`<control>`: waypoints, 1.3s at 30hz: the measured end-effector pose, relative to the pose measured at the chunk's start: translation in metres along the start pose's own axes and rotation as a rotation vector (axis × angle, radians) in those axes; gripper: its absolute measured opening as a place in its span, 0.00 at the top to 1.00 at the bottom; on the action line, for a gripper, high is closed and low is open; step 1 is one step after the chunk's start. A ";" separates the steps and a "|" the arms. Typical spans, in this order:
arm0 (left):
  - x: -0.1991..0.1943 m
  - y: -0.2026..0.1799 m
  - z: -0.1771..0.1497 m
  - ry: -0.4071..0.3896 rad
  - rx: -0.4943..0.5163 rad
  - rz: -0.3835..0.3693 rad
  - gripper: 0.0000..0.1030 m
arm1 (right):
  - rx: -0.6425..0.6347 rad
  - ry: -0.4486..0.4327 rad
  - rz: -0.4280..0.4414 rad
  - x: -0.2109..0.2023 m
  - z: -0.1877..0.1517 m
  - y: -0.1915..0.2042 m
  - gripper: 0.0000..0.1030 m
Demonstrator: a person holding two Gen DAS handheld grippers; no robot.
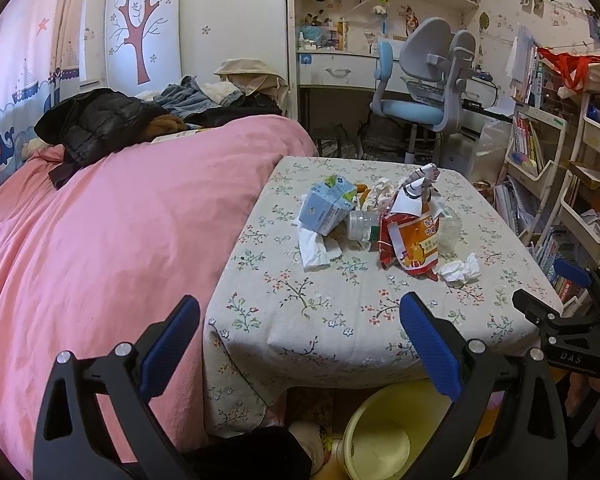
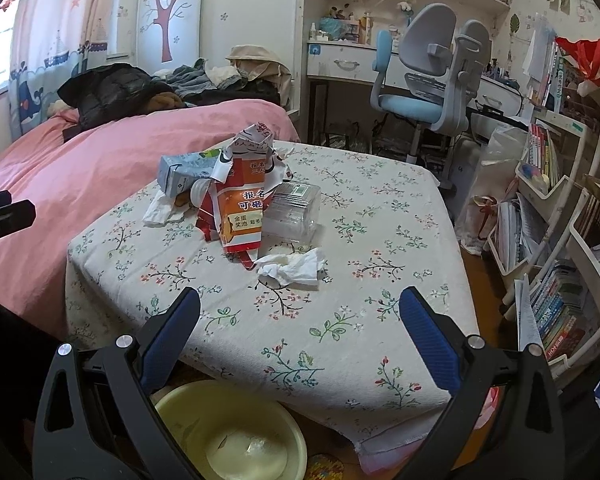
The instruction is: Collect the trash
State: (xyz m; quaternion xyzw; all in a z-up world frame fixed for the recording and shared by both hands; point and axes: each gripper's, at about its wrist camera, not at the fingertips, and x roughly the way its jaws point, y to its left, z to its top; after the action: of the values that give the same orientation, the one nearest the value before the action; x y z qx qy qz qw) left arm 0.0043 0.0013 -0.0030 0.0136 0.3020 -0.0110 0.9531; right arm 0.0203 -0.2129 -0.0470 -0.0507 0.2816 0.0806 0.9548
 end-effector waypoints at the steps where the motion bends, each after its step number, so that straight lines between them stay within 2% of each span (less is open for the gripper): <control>1: 0.000 0.000 0.000 0.001 -0.001 0.000 0.07 | 0.000 0.000 0.000 0.000 0.000 0.000 0.06; 18: 0.000 0.019 0.001 0.005 -0.128 -0.058 0.07 | 0.019 -0.004 0.015 0.000 0.001 -0.002 0.06; 24: 0.001 0.016 0.000 0.010 -0.115 -0.054 0.07 | 0.041 0.056 0.031 0.021 0.009 -0.005 0.07; 31: 0.002 0.016 0.000 0.013 -0.105 -0.060 0.07 | 0.057 0.170 0.074 0.075 0.020 -0.006 0.29; 36: 0.005 0.012 0.000 0.019 -0.089 -0.066 0.07 | 0.039 0.195 0.057 0.102 0.026 -0.004 0.33; 38: 0.005 0.010 0.000 0.020 -0.083 -0.067 0.07 | 0.033 0.211 0.051 0.112 0.027 -0.004 0.39; 39: 0.005 0.010 0.000 0.020 -0.081 -0.068 0.07 | 0.030 0.226 0.049 0.117 0.026 -0.004 0.46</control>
State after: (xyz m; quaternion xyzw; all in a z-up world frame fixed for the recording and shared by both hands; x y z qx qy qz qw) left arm 0.0089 0.0115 -0.0059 -0.0353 0.3122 -0.0308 0.9489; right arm 0.1320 -0.1980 -0.0889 -0.0383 0.3899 0.0936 0.9153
